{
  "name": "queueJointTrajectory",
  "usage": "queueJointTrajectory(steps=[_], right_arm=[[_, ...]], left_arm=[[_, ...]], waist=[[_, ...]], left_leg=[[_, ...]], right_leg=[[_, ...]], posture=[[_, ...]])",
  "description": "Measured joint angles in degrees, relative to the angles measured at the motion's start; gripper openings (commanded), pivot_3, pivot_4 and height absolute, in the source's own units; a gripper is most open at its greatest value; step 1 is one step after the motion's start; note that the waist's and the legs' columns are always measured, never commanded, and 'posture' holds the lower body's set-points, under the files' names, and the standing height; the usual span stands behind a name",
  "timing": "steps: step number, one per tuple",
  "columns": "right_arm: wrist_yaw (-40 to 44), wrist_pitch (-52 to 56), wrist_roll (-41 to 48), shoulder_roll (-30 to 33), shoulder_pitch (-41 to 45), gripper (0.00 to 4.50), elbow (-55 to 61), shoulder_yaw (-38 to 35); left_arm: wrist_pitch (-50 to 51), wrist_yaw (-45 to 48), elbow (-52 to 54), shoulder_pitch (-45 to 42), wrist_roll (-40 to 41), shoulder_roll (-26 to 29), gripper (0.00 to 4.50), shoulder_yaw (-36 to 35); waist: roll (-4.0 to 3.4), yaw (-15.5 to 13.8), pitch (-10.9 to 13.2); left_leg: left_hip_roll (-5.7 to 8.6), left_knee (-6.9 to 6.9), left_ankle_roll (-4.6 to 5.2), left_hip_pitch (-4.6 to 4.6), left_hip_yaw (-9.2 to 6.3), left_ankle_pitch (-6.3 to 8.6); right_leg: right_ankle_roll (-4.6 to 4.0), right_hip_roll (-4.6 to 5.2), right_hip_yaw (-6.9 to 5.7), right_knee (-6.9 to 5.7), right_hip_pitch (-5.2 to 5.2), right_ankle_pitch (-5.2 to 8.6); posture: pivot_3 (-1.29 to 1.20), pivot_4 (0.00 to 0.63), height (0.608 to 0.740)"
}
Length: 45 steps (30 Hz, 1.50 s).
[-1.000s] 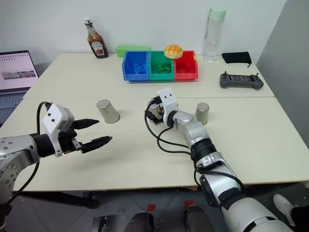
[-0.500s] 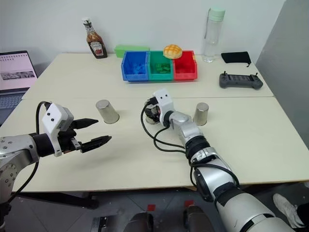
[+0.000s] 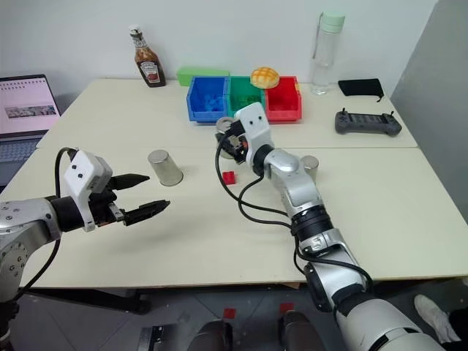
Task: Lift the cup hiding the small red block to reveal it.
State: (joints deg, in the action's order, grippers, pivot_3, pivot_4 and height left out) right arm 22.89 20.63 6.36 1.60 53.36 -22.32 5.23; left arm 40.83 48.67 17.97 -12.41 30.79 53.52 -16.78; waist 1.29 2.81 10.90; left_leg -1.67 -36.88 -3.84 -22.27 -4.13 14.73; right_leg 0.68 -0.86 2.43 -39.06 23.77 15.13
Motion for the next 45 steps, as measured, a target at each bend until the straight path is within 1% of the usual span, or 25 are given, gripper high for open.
queueJointTrajectory(steps=[2,5,8,14,15,17,19,20,21,22,27,31,35,39,41,45], right_arm=[[-0.76,3.40,-0.69,1.21,-2.58,2.57,2.46,0.36],[-1.80,5.90,-1.47,2.02,-5.65,2.57,2.16,0.61],[-2.08,5.29,-3.03,2.51,-6.15,2.57,0.68,1.38],[-2.28,1.95,-4.47,2.28,-6.43,2.57,-2.93,2.28],[-2.64,1.62,-4.50,2.05,-6.18,3.28,-3.47,2.17],[-3.67,1.54,-4.43,1.42,-4.97,3.64,-5.44,1.35],[-4.24,1.30,-3.98,1.24,-4.71,4.19,-6.14,0.28],[-4.17,1.15,-3.71,1.28,-4.71,4.39,-6.09,0.08],[-4.06,1.03,-3.34,1.29,-4.71,4.48,-5.87,-0.11],[-3.76,0.99,-2.98,1.42,-4.84,4.48,-4.88,-0.19],[-1.83,1.17,-1.33,3.82,-5.12,4.48,6.00,-1.39],[3.38,4.44,3.23,8.32,-7.18,4.48,20.11,-1.98],[12.15,14.23,11.52,18.14,-15.36,4.48,35.22,-2.38],[16.90,24.62,18.12,26.91,-23.78,4.48,42.94,-4.26],[18.58,27.43,20.46,31.24,-27.50,4.48,46.04,-5.78],[19.35,27.98,21.90,33.70,-30.56,4.48,48.06,-6.35]], left_arm=[[-0.15,0.60,-0.97,-1.28,-0.41,0.00,4.50,1.41],[-0.48,0.94,-2.18,-2.65,-0.74,-0.01,4.50,2.76],[-1.20,0.98,-2.81,-4.10,-0.88,-0.16,4.50,3.78],[-1.49,0.99,-3.34,-4.73,-1.32,-0.44,4.50,4.32],[-1.53,1.00,-3.43,-4.78,-1.44,-0.45,4.50,4.50],[-1.64,1.01,-3.46,-4.79,-1.60,-0.66,4.50,4.99],[-1.66,1.00,-3.46,-4.73,-1.66,-1.07,4.50,5.17],[-1.67,0.98,-3.46,-4.63,-1.71,-1.07,4.50,5.17],[-1.68,0.97,-3.46,-4.59,-1.74,-1.07,4.50,5.17],[-1.77,0.94,-3.45,-4.47,-1.80,-1.07,4.50,5.17],[-2.60,0.51,-3.42,-3.28,-2.80,-1.05,4.50,5.12],[-2.80,0.16,-2.47,-0.88,-2.97,-1.05,4.50,3.93],[-2.90,0.72,-1.28,2.48,-2.48,-0.80,4.50,-0.04],[-2.90,2.18,0.71,7.92,-1.99,0.48,4.50,-3.94],[-3.49,3.17,0.62,11.39,-2.13,0.80,4.50,-5.77],[-4.57,4.00,0.48,13.13,-2.32,0.80,4.50,-6.38]], waist=[[0.00,0.12,0.00],[0.00,0.27,0.00],[0.01,0.51,0.00],[0.02,0.55,-0.01],[0.02,0.55,-0.01],[0.02,0.52,-0.01],[0.02,0.45,-0.01],[0.02,0.45,-0.01],[0.02,0.46,-0.01],[0.02,0.45,-0.01],[0.02,0.40,-0.01],[0.02,0.27,-0.01],[0.02,-0.27,-0.01],[0.00,-0.46,0.00],[0.00,-0.35,0.00],[0.01,-0.32,0.00]], left_leg=[[0.00,0.00,0.00,0.00,0.01,0.00],[0.00,0.00,0.00,-0.02,0.06,0.00],[0.00,-0.03,0.00,-0.27,0.11,-0.01],[-0.01,-0.02,-0.01,-0.32,0.11,0.00],[0.00,-0.03,0.00,-0.32,0.12,0.00],[0.00,-0.04,-0.01,-0.32,0.12,-0.01],[-0.01,-0.04,-0.01,-0.33,0.10,-0.01],[0.00,-0.04,-0.01,-0.34,0.10,-0.01],[0.00,-0.04,-0.01,-0.34,0.10,-0.01],[0.00,-0.04,-0.01,-0.36,0.10,-0.01],[0.00,-0.03,-0.01,-0.43,0.06,0.00],[0.00,-0.03,0.00,-0.44,0.01,0.00],[0.01,-0.04,0.00,-0.44,-0.03,0.00],[0.01,-0.07,0.00,-0.40,0.05,0.00],[-0.03,-0.07,0.01,-0.34,0.07,0.00],[-0.04,-0.08,0.03,-0.22,0.06,-0.02]], right_leg=[[0.00,-0.01,0.01,0.00,0.01,0.00],[0.00,-0.01,0.05,-0.02,0.06,0.00],[0.00,-0.02,0.09,-0.09,0.34,-0.01],[-0.01,-0.02,0.09,-0.06,0.36,-0.02],[-0.01,-0.02,0.09,-0.07,0.36,-0.02],[-0.01,-0.02,0.09,-0.07,0.36,-0.02],[-0.01,-0.02,0.07,-0.08,0.36,-0.02],[-0.01,-0.02,0.08,-0.08,0.36,-0.02],[-0.01,-0.02,0.08,-0.07,0.36,-0.02],[-0.01,-0.02,0.08,-0.07,0.37,-0.02],[-0.01,0.00,0.04,-0.04,0.40,-0.02],[-0.01,0.00,0.00,-0.02,0.39,-0.02],[-0.01,0.03,-0.04,0.02,0.34,-0.01],[0.09,0.03,0.04,0.01,0.35,0.05],[0.17,0.00,0.06,0.00,0.34,0.10],[0.22,-0.04,0.03,-0.05,0.27,0.12]], posture=[[0.00,0.150,0.740],[0.00,0.150,0.740],[0.00,0.150,0.740],[0.00,0.150,0.740],[0.00,0.150,0.740],[0.00,0.150,0.740],[0.00,0.150,0.740],[0.00,0.150,0.740],[0.00,0.150,0.740],[0.00,0.150,0.740],[0.00,0.150,0.740],[0.00,0.150,0.740],[0.00,0.150,0.740],[0.00,0.150,0.740],[0.00,0.150,0.740],[0.00,0.150,0.740]])
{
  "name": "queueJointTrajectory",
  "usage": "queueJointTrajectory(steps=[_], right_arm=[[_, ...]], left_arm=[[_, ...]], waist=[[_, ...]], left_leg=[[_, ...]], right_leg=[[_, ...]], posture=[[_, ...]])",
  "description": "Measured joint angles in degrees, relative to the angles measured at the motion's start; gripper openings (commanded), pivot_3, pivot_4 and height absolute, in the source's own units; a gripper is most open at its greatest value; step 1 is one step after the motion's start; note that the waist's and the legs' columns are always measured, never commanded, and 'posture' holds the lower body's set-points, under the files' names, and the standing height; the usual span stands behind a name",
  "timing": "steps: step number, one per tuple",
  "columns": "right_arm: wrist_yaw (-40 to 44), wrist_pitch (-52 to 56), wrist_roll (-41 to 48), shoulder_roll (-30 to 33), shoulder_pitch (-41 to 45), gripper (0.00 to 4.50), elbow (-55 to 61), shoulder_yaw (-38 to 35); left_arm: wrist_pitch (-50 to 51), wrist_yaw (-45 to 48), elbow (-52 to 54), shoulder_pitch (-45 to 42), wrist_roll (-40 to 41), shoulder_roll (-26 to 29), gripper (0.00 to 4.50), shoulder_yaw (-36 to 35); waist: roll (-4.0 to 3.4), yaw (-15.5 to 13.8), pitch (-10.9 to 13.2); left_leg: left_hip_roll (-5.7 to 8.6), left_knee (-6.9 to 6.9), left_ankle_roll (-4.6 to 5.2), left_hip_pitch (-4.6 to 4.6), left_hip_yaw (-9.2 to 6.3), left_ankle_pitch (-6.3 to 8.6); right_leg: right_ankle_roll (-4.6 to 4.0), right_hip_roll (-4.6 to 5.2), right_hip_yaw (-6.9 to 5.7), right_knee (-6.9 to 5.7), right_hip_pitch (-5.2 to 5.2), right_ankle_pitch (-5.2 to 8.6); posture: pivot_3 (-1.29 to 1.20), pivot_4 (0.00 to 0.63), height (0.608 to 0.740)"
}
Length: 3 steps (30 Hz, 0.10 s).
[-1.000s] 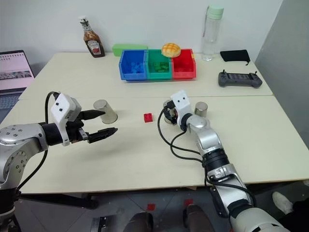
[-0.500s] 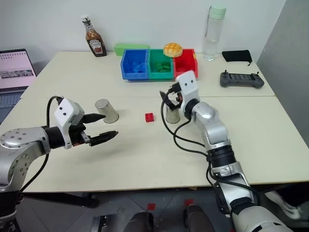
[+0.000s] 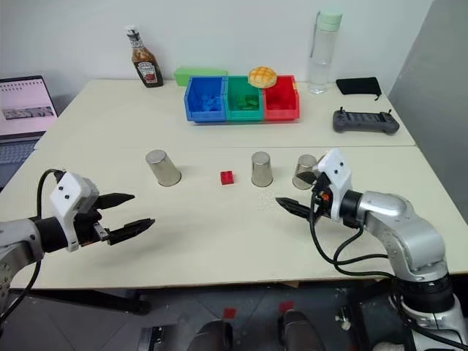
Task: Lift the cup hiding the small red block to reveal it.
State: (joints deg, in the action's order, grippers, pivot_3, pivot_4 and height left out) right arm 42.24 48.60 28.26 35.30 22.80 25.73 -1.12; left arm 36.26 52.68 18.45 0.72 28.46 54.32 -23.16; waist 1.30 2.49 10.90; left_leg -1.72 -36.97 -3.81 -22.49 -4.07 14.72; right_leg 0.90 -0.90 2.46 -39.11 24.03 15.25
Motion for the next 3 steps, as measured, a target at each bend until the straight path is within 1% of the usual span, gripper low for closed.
queueJointTrajectory(steps=[3], right_arm=[[0.60,-0.34,0.02,1.79,-2.20,4.48,0.91,0.20]], left_arm=[[-1.27,0.44,-0.40,0.33,-0.35,-0.01,4.50,-0.11]], waist=[[0.00,-0.09,0.00]], left_leg=[[0.03,-0.05,0.00,-0.01,0.04,-0.01]], right_leg=[[0.05,0.00,0.04,0.00,-0.01,-0.03]], posture=[[0.00,0.150,0.740]])
